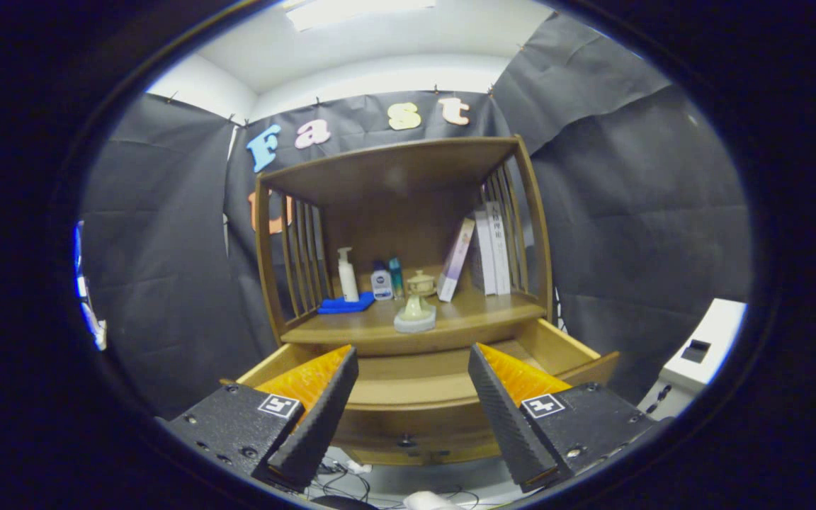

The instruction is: Pull open the drawer, take out the items inside it, and place them on the countertop above the cabinet.

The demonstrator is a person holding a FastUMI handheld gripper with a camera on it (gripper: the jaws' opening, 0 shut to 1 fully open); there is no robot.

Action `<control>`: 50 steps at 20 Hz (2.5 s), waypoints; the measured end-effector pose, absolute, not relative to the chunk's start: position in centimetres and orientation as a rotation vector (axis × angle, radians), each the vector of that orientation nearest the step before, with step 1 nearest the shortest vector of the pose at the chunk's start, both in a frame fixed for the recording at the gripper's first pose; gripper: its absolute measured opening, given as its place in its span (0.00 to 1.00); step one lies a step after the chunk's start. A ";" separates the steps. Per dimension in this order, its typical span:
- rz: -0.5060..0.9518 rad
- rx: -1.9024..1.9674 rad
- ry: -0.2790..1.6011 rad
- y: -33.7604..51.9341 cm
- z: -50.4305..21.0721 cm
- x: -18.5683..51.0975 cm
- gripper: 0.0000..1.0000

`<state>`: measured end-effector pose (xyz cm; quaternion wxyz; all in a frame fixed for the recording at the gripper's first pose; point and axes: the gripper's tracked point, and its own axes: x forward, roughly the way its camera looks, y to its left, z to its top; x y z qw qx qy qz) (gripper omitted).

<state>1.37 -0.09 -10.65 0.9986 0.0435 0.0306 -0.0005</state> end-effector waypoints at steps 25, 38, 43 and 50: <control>-0.063 0.019 0.248 1.4 -24.3 5.3 0.98; -0.042 0.025 0.246 1.3 -23.6 10.6 0.99; -0.058 0.010 0.243 1.5 -23.4 14.1 0.99; -0.081 0.008 0.242 1.9 -23.4 18.7 0.99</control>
